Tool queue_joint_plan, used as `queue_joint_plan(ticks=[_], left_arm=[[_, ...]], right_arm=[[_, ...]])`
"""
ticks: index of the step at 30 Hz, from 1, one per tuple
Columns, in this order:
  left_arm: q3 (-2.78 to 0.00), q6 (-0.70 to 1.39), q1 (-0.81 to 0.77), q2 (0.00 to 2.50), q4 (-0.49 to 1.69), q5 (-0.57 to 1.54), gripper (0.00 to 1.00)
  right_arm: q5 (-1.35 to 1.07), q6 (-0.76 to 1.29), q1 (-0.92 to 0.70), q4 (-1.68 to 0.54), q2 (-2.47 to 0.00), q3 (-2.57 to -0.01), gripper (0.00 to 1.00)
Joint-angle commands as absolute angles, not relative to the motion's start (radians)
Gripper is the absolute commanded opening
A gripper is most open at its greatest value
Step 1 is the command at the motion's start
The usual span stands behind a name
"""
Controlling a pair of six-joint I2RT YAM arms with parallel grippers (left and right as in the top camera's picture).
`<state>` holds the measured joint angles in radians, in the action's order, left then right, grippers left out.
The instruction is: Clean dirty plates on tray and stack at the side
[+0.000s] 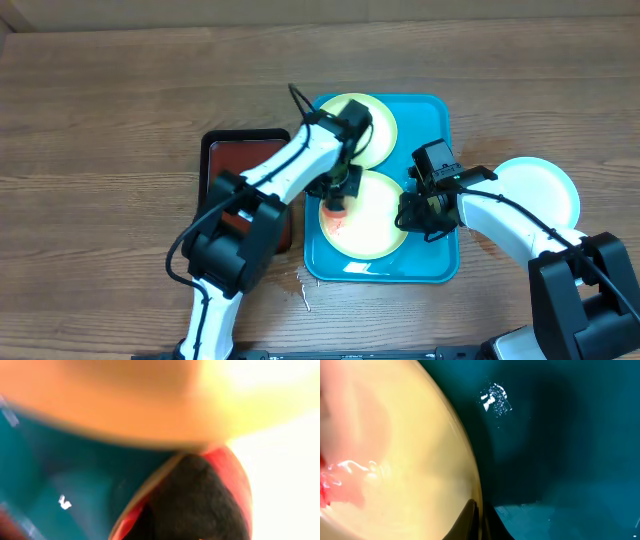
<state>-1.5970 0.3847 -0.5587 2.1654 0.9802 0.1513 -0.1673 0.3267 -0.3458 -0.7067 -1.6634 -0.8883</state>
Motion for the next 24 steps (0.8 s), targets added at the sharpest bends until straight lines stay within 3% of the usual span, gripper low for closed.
queue_joint_plan(ticks=[1, 9, 20, 24], left_arm=[[-1.592, 0.339, -0.545, 2.192, 0.925, 0.361, 0.04], [-1.59, 0.232, -0.611, 2.192, 0.997, 0.445, 0.04], [-1.525, 0.281, -0.617, 2.192, 1.079, -0.003, 0.04], [-1.456, 0.308, -0.616, 2.192, 1.035, -0.034, 0.04]], right_arm=[[-0.137, 0.314, -0.343, -0.712, -1.67, -0.884, 0.04], [-0.137, 0.314, -0.343, -0.716, -1.67, -0.884, 0.04], [-0.137, 0.317, -0.343, -0.717, -1.669, -0.884, 0.04], [-0.137, 0.418, -0.343, -0.693, -1.669, -0.884, 0.04]])
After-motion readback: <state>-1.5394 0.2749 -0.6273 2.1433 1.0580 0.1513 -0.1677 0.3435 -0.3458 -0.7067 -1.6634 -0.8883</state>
